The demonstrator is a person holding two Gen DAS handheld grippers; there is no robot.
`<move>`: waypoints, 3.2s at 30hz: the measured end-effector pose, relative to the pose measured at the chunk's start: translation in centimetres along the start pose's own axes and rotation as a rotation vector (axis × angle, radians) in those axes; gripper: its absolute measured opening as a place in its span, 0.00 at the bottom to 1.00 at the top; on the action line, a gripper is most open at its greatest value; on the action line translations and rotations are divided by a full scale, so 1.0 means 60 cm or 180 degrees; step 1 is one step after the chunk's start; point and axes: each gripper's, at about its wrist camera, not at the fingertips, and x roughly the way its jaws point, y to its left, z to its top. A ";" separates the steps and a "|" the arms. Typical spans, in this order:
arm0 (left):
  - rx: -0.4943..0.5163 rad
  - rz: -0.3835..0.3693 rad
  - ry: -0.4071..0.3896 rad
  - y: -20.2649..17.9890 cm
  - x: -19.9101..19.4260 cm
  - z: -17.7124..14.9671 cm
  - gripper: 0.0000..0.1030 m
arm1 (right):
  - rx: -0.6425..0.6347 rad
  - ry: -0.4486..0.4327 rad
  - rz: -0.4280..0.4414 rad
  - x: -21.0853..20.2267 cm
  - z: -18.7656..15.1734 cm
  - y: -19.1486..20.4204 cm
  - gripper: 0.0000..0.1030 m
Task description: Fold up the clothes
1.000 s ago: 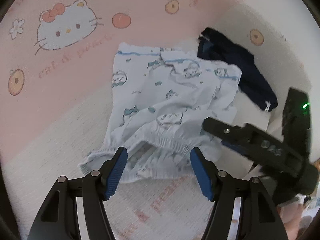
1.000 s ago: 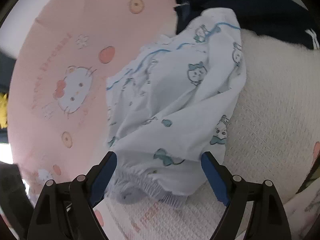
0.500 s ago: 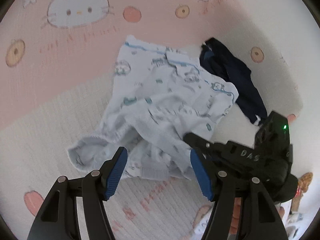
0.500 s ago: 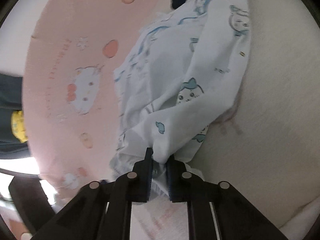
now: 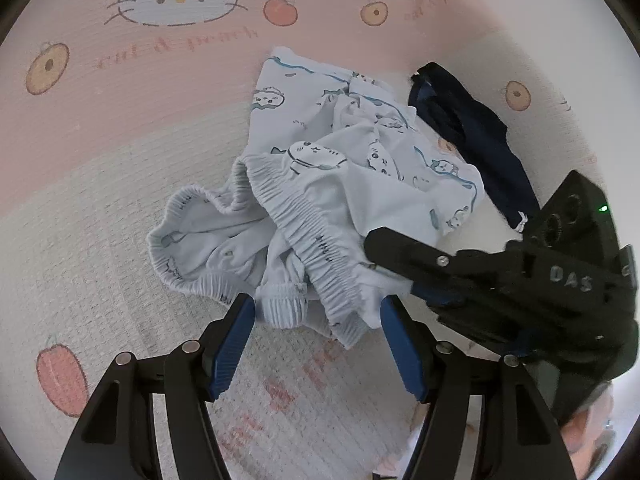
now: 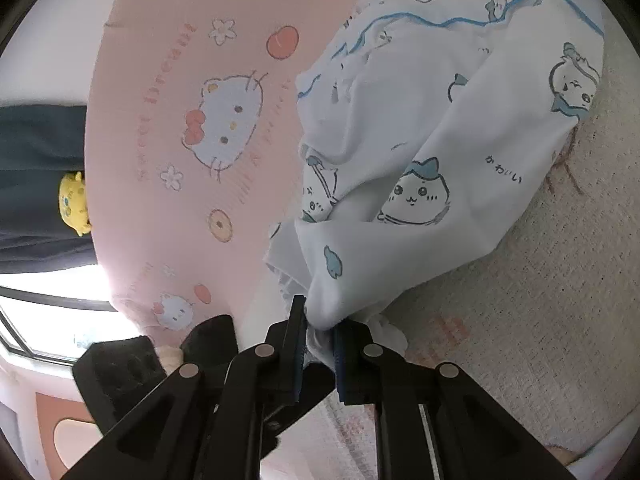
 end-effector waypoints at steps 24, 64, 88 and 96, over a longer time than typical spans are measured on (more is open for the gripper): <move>-0.0213 0.0527 -0.0512 0.049 -0.039 0.002 0.14 | 0.0170 -0.0743 -0.0409 -0.070 0.022 -0.014 0.76; -0.0876 -0.0018 -0.0319 0.122 -0.087 0.031 0.68 | -0.0459 -0.0910 -0.2625 -0.143 0.050 -0.044 0.08; -0.0728 0.0281 -0.0234 0.087 -0.004 0.099 0.68 | -0.1141 -0.0107 -0.2214 -0.048 0.150 -0.026 0.68; -0.0604 0.0590 -0.0362 0.082 0.018 0.111 0.48 | -0.1319 -0.0034 -0.2351 -0.021 0.147 -0.023 0.69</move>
